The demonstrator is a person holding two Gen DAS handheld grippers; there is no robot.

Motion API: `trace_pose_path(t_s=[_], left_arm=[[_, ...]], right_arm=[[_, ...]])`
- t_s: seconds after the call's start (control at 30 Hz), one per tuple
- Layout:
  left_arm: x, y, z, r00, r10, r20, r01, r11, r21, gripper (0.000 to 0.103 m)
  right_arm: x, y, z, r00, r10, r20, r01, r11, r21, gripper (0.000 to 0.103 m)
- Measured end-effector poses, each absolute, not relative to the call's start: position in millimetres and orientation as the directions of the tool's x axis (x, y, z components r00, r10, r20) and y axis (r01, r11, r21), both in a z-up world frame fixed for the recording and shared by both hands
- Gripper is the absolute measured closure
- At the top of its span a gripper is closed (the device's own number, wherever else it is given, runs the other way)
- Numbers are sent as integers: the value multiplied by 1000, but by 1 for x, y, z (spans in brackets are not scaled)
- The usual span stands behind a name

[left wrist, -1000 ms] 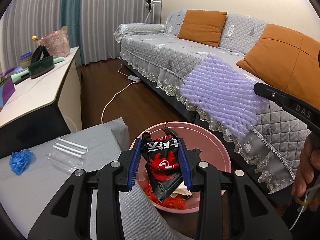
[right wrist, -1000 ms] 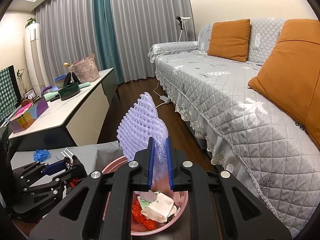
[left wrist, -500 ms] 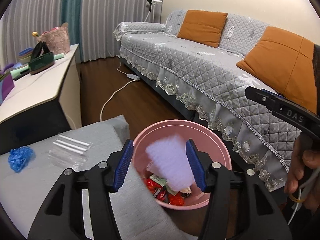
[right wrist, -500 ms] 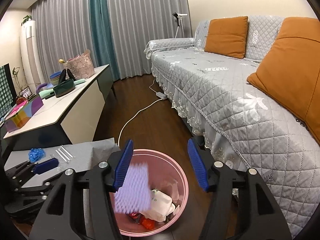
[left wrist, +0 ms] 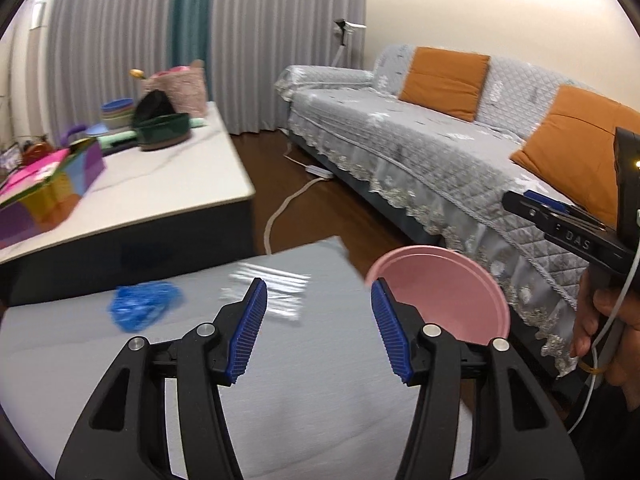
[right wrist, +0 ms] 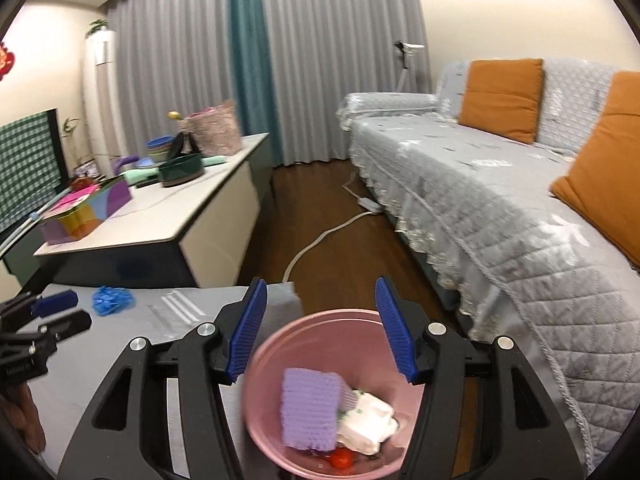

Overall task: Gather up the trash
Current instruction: 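Move the left tool to the blue plastic bag while the right tool approaches the clear straw packet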

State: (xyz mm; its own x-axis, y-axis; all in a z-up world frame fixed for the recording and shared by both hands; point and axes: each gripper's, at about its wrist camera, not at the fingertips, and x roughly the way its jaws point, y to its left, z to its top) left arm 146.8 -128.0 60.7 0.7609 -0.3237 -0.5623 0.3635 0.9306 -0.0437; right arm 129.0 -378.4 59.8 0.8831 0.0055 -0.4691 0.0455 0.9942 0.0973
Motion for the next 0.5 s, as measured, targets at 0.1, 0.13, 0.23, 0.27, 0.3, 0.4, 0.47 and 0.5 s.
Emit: trace_pose_path(t_s=[0.1,0.13,0.23,0.27,0.3,0.4,0.47,0.5], left_arm=[[148,-103,64,777,-297,-556,333,942,-38,54],[149,-96,64,781,-291,-552,325,945,-39,54],[150,-66,60,802,-261,-538,278,959,-53,63],[151,-60,57,803,-254,-539,264,963,-60,66],[153,-49,52,802,-242,-546,242,968,-73,67],[159,-25,40,806,-203,-556,181,979,-95,67],[162,-14,33,806,-181,-563,154,983,-95,67],[165,-7,29,806,-168,-568,137,986,-97,67]], right_arm=[[133,-361,59,881,39,-472,7,995,96,45],[135,-355,58,880,47,-473,-3,996,94,45],[141,-339,54,873,82,-481,-38,994,100,45],[144,-335,51,869,92,-486,-48,994,101,45],[147,-329,49,864,104,-493,-61,993,102,45],[156,-312,41,849,143,-509,-100,989,110,45],[163,-300,36,839,164,-519,-126,986,108,45],[166,-294,35,836,170,-522,-135,985,106,45]])
